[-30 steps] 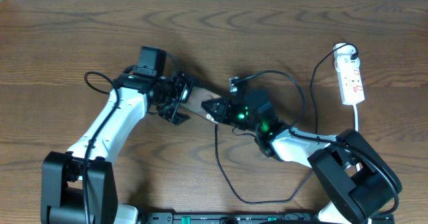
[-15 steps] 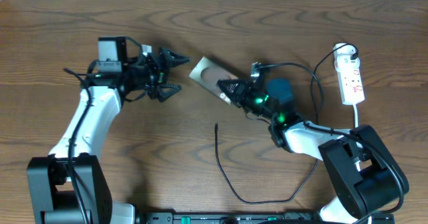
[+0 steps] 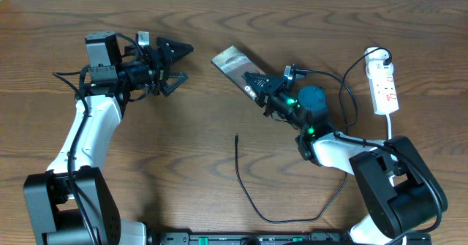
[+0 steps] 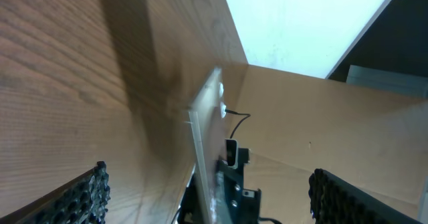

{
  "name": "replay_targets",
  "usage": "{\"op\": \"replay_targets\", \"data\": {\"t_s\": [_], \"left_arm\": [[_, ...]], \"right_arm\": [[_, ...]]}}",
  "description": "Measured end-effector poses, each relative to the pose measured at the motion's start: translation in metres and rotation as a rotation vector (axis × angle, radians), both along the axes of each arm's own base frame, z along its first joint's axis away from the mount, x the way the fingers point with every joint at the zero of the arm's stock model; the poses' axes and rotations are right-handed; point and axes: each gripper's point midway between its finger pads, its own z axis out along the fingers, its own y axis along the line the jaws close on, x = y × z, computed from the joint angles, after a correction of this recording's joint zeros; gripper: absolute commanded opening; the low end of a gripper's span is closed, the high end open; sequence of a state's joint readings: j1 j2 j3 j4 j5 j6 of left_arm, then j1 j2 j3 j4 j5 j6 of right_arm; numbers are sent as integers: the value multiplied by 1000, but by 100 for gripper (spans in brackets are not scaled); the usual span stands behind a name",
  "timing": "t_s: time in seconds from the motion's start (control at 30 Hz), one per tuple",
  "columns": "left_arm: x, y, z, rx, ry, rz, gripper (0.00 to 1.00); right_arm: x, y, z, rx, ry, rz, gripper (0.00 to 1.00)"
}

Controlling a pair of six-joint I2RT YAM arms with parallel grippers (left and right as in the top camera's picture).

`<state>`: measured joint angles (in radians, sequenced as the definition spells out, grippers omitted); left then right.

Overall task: Plug charger to phone and switch on socket
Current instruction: 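Open the left gripper and pull it away from the phone, then move the left gripper to the phone's far end and grasp it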

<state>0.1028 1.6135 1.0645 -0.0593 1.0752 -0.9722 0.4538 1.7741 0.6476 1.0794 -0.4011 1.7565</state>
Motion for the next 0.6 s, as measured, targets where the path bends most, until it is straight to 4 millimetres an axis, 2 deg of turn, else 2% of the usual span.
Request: {"op": "replay_targets", "data": {"t_s": [0.1, 0.2, 0.4, 0.6], "left_arm": [[1, 1, 0, 2, -3, 5, 92], [2, 1, 0, 4, -3, 8, 92], [2, -3, 1, 0, -2, 5, 92], [1, -21, 6, 5, -42, -36, 92]], "right_arm": [[-2, 6, 18, 67, -33, -15, 1], [-8, 17, 27, 106, -42, -15, 1], [-24, 40, 29, 129, -28, 6, 1], [-36, 56, 30, 139, -22, -3, 2]]}}
